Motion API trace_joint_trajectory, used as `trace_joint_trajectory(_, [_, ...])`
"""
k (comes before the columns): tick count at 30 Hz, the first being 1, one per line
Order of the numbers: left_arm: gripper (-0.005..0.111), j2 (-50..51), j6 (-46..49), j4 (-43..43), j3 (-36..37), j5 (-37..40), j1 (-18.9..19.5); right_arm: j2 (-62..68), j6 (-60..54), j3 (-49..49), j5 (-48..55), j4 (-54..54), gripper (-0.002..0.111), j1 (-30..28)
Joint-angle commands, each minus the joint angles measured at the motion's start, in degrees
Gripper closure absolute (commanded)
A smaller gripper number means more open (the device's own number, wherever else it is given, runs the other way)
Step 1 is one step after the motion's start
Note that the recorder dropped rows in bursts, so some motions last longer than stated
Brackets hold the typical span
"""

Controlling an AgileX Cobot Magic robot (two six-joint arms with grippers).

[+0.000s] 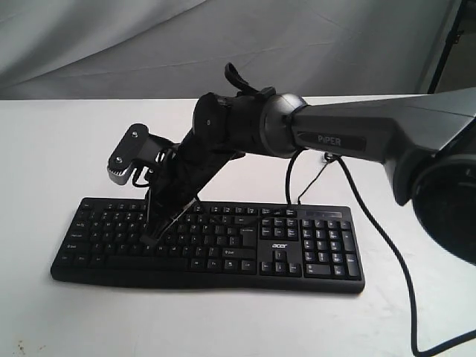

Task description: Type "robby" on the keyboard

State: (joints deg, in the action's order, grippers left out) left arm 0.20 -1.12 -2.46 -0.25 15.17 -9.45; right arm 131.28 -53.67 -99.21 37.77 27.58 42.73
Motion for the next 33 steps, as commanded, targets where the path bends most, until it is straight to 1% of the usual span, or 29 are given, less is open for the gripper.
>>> trace_joint_trajectory(1, [0.107,-0.2,-0.2,-0.3,0.2,-0.3,-0.4,0.3,-1.0,-0.9,0.9,0.5,0.108,-0.2])
trace_joint_trajectory(14, [0.107,-0.2,-0.2,-0.3,0.2,-0.3,-0.4,0.6,-2.7,-0.9,2.7,1.5,0.108,-0.2])
trace_joint_trajectory(33, [0.107,-0.2,-0.2,-0.3,0.2,-0.3,-0.4,1.1,-3.2,-0.9,0.7,1.1,0.108,-0.2])
